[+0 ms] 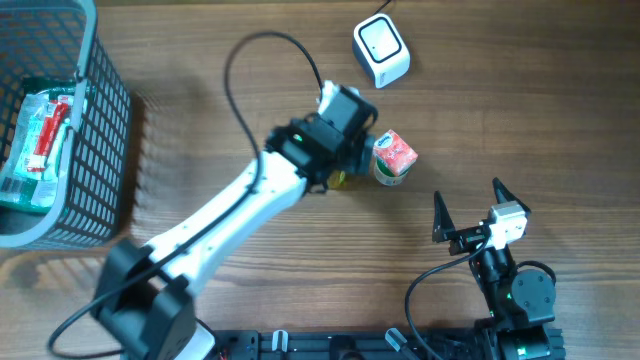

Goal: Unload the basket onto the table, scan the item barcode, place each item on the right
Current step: 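Lower the yellow oil bottle beside the Kleenex pack and open the left gripper, then retract the left gripper into the grey basket and grasp packaged items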

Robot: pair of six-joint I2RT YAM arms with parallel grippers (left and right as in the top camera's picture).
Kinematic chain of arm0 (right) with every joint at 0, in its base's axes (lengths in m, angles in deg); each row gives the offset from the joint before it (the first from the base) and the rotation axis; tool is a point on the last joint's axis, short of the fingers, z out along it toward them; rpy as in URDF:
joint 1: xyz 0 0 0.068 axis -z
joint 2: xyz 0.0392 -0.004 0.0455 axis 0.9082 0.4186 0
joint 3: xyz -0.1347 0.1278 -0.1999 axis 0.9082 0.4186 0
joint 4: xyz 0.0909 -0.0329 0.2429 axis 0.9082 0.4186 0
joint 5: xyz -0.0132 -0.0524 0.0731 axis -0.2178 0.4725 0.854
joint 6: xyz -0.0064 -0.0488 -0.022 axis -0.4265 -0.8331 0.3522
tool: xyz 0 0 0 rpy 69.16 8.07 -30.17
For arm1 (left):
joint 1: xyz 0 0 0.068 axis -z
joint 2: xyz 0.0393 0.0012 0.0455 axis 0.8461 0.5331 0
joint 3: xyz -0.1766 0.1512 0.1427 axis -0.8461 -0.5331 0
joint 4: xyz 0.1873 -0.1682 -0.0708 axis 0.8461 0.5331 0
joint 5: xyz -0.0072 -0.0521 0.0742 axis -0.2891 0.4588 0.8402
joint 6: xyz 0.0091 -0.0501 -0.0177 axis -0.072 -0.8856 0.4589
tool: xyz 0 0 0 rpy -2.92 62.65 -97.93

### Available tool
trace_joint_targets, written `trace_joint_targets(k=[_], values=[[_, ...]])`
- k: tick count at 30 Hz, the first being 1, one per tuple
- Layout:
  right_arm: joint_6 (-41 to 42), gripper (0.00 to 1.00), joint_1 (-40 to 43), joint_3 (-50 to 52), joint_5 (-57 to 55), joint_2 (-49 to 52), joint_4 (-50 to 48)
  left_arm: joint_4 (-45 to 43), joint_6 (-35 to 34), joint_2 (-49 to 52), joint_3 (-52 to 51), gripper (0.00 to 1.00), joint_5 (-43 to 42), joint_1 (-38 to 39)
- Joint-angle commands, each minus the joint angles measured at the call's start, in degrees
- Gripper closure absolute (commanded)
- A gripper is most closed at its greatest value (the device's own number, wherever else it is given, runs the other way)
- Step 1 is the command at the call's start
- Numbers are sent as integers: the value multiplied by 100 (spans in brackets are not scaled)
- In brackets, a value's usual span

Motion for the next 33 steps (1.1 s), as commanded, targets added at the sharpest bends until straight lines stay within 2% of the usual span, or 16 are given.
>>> trace_joint_targets(k=[1,6,10,16,21,23,25,28,33], values=[[-59,0,31,7,-50,-50,-13,153,192,-691,791,0,42,-247],[-57,1,31,7,-50,-50,-11,168,354,-1080,1331,0,85,-841],[-59,0,31,4,-50,-50,-13,177,614,-1231,1740,0,166,-1808],[-59,0,31,7,-50,-50,-11,63,1244,-1266,2304,0,227,-3827],[-59,0,31,4,-50,-50,-13,-306,1709,-1231,2328,0,203,-5484],[-57,0,31,7,-50,-50,-11,-376,1827,-1180,2328,0,-17,-6098],[-57,0,31,7,-50,-50,-11,-409,2225,-1067,2328,0,-619,-6736],[-57,0,31,7,-50,-50,-13,-369,2575,-879,2326,0,-988,-7278],[-59,0,31,4,-50,-50,-13,-76,3460,-352,2321,0,-1021,-7838]])
